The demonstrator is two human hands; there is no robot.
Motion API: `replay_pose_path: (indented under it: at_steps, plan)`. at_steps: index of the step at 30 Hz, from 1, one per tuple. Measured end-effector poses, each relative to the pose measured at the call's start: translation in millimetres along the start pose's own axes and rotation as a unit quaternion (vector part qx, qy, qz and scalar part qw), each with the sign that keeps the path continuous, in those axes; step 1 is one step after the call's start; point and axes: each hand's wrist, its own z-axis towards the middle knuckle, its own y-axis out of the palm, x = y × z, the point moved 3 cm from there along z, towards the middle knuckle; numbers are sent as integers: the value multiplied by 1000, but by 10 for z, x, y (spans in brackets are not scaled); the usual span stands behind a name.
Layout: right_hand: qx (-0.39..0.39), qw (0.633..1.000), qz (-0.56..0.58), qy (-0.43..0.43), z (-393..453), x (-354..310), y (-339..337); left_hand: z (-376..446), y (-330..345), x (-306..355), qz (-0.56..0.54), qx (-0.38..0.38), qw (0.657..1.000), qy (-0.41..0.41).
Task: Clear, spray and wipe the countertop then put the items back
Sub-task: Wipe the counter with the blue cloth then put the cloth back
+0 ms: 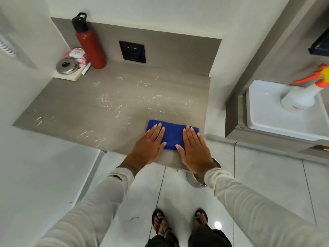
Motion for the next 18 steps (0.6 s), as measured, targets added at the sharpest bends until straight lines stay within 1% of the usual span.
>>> replay_pose_path:
  at_steps: [3,6,8,14,18]
  plan:
    - [-5,999,-3,43,254,-6,-79,302,-11,-7,22,-17,999,-29]
    - [-13,996,10,89,511,-30,-140,579,-26,-10,19,-35,998,-49]
    - [-14,994,11,105,674,-1,-161,742,-40,-49,16,-37,998,-57]
    - [-2,994,12,106,1167,291,-247,1277,-124,-251,8,-35,999,-28]
    - [14,993,19,120,1590,528,-302,1811,-211,-359,15,-43,999,-6]
